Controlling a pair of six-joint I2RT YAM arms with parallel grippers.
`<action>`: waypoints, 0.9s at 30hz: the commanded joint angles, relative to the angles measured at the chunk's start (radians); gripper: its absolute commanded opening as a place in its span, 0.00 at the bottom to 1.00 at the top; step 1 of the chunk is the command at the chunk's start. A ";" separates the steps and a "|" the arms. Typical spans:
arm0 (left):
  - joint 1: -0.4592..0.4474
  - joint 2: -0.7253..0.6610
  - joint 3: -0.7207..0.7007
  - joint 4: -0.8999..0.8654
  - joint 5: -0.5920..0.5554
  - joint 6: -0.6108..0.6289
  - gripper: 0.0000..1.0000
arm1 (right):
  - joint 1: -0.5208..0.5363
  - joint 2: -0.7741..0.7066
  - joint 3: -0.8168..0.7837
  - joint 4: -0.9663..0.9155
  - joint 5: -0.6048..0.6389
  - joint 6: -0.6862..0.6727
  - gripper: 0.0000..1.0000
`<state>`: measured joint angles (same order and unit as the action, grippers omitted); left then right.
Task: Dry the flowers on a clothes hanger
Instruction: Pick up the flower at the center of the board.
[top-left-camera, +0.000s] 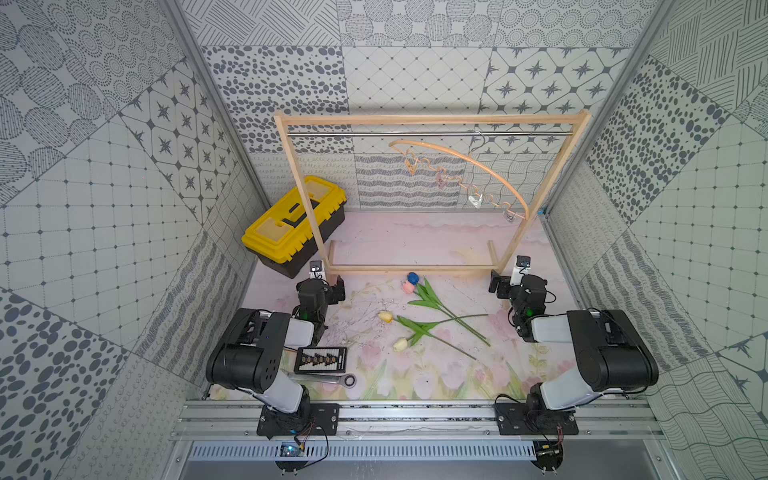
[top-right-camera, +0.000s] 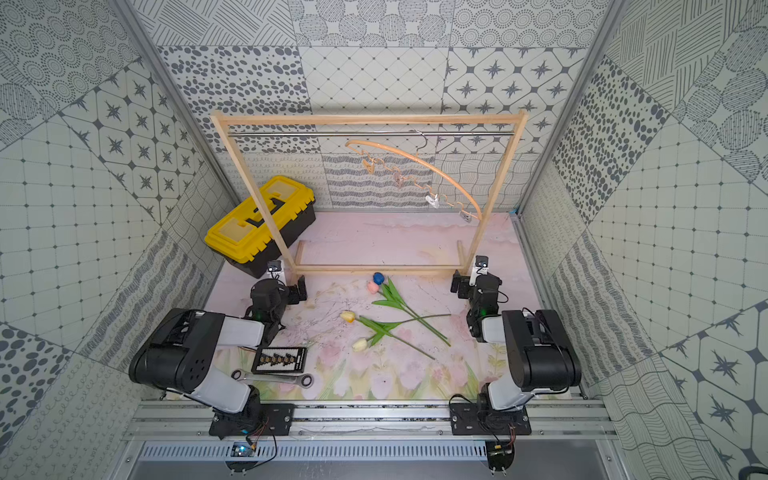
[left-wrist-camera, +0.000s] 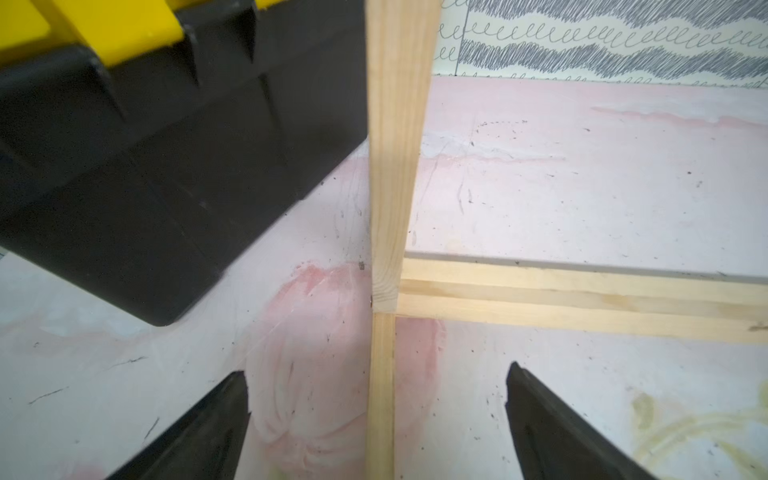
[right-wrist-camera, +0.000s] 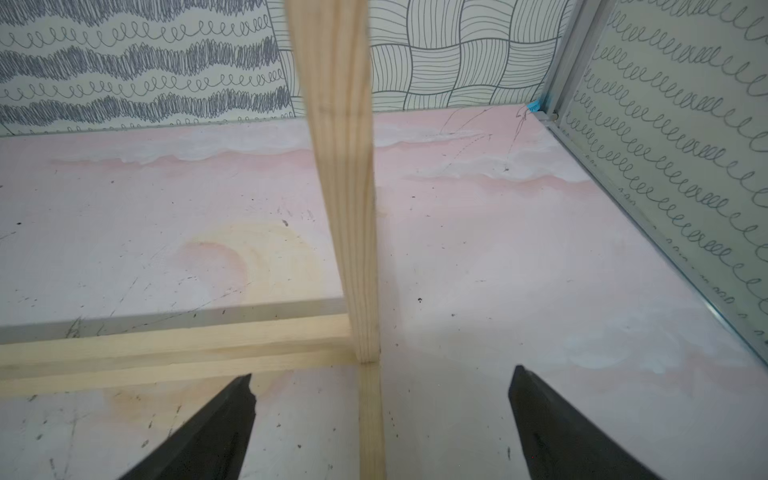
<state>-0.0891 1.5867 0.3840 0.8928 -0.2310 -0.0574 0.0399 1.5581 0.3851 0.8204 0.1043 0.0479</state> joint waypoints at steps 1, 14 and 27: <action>-0.004 0.005 0.001 0.045 -0.016 0.011 0.99 | 0.008 -0.005 0.025 0.015 -0.034 -0.022 1.00; -0.002 0.002 0.002 0.035 -0.010 0.006 0.99 | 0.008 -0.006 0.023 0.019 -0.030 -0.023 1.00; -0.083 -0.558 0.374 -1.158 -0.241 -0.573 0.83 | -0.049 -0.821 0.070 -0.975 0.273 0.717 1.00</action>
<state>-0.1349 1.1824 0.6750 0.3580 -0.3958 -0.2436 0.0326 0.8585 0.5529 0.1532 0.3241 0.4473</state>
